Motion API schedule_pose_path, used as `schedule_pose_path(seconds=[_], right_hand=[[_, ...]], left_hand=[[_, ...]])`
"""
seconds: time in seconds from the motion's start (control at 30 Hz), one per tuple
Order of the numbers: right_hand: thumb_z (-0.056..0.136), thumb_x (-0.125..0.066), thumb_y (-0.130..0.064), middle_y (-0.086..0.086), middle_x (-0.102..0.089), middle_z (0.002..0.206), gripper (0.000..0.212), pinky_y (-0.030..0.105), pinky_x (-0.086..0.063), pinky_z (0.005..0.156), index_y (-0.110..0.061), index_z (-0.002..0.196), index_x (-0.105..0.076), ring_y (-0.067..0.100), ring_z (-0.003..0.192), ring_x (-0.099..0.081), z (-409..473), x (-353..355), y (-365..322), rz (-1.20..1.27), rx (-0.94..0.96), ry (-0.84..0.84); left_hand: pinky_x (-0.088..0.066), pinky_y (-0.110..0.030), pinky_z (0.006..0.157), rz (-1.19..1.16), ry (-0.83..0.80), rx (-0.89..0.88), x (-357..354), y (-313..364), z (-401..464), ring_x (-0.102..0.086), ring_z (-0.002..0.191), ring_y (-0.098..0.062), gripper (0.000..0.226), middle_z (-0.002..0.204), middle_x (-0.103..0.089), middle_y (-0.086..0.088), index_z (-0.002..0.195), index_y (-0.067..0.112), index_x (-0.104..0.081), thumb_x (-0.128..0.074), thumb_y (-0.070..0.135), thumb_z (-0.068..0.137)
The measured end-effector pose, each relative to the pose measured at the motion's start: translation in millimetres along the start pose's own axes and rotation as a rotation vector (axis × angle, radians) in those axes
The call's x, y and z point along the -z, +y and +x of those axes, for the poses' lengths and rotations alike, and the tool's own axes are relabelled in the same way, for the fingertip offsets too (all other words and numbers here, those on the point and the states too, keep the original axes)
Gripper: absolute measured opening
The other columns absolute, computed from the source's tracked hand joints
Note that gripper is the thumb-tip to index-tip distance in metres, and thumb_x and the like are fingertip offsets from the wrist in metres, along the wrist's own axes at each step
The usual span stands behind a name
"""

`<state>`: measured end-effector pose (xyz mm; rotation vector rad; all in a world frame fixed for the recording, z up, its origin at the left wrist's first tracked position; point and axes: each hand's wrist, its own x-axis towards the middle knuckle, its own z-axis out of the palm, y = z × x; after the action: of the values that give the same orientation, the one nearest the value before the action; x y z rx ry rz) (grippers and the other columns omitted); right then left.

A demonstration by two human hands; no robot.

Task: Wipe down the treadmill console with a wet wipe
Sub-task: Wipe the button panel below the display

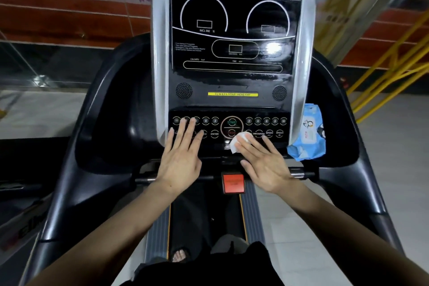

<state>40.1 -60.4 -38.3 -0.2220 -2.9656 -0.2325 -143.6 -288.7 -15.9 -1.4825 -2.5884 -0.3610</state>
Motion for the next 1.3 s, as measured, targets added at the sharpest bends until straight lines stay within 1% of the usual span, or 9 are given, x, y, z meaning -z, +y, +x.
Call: schedule_pose_path(seconds=[0.17,0.27,0.4,0.57,0.77,0.93,1.03,1.2,1.3], right_hand=[[0.107,-0.036,-0.038,-0.005,-0.031,0.166,0.053,0.046,-0.027,0.125,-0.020,0.156,-0.043,0.015,0.157,-0.022,-27,-3,31,0.037,-0.114,0.066],[0.105,-0.046,-0.032,-0.001,-0.043,0.161,0.047,0.044,-0.034,0.121,-0.014,0.147,-0.055,0.021,0.151,-0.037,-25,-7,39,0.087,-0.103,0.138],[0.091,-0.077,-0.017,0.001,-0.065,0.136,0.030,0.044,-0.051,0.102,-0.012,0.120,-0.072,0.027,0.122,-0.060,-10,-14,46,0.156,-0.073,0.305],[0.086,-0.079,-0.007,0.001,-0.071,0.121,0.019,0.041,-0.050,0.090,-0.015,0.104,-0.077,0.029,0.101,-0.064,2,-19,50,0.245,-0.091,0.372],[0.076,-0.082,0.006,0.005,-0.071,0.104,0.024,0.042,-0.056,0.082,-0.012,0.092,-0.078,0.032,0.083,-0.067,0,-15,35,0.396,-0.102,0.353],[0.079,-0.080,0.006,0.002,-0.074,0.107,0.022,0.040,-0.054,0.092,-0.011,0.093,-0.078,0.029,0.089,-0.068,-1,16,-12,0.604,-0.033,0.450],[0.082,-0.079,0.002,0.001,-0.073,0.108,0.020,0.037,-0.053,0.092,-0.011,0.097,-0.078,0.024,0.090,-0.066,7,37,-58,0.702,0.092,0.507],[0.090,-0.075,-0.006,0.000,-0.074,0.110,0.015,0.040,-0.054,0.095,-0.010,0.104,-0.079,0.023,0.096,-0.070,12,60,-163,0.821,0.365,0.515],[0.091,-0.075,-0.008,-0.001,-0.075,0.111,0.015,0.042,-0.055,0.094,-0.011,0.105,-0.079,0.021,0.101,-0.071,4,66,-233,0.881,0.479,0.456]], left_hand=[[-0.009,-0.056,0.131,-0.035,-0.025,0.035,-1,24,7,0.011,0.162,-0.033,0.073,0.175,0.001,-0.015,0.161,0.012,-0.030,-0.055,0.018,0.093],[-0.008,-0.055,0.131,-0.031,-0.034,0.061,-1,41,8,0.011,0.162,-0.031,0.072,0.175,0.002,-0.014,0.162,0.013,-0.030,-0.054,0.018,0.094],[-0.009,-0.054,0.131,-0.031,-0.016,0.116,3,64,3,0.010,0.162,-0.031,0.071,0.175,-0.001,-0.015,0.160,0.014,-0.033,-0.056,0.017,0.093],[-0.010,-0.053,0.131,0.001,-0.046,0.195,10,91,-13,0.003,0.162,-0.033,0.064,0.174,-0.011,-0.018,0.156,0.016,-0.040,-0.055,0.017,0.094],[-0.009,-0.052,0.131,0.007,-0.048,0.347,23,110,-45,0.006,0.162,-0.030,0.059,0.175,-0.007,-0.015,0.155,0.019,-0.039,-0.051,0.018,0.097],[-0.018,-0.054,0.130,0.016,-0.002,0.501,36,107,-92,-0.007,0.162,-0.032,0.059,0.172,-0.021,-0.017,0.151,0.018,-0.045,-0.055,0.016,0.092],[-0.015,-0.053,0.130,0.012,0.014,0.640,52,103,-136,-0.010,0.162,-0.033,0.065,0.172,-0.022,-0.015,0.155,0.016,-0.040,-0.058,0.020,0.093],[-0.028,-0.058,0.125,0.094,0.121,0.875,82,97,-225,-0.029,0.156,-0.039,0.067,0.165,-0.037,-0.021,0.146,0.008,-0.053,-0.034,0.040,0.090],[-0.019,-0.053,0.129,0.135,0.100,1.019,90,90,-290,-0.018,0.160,-0.033,0.064,0.170,-0.030,-0.015,0.153,0.014,-0.045,-0.057,0.029,0.093]])
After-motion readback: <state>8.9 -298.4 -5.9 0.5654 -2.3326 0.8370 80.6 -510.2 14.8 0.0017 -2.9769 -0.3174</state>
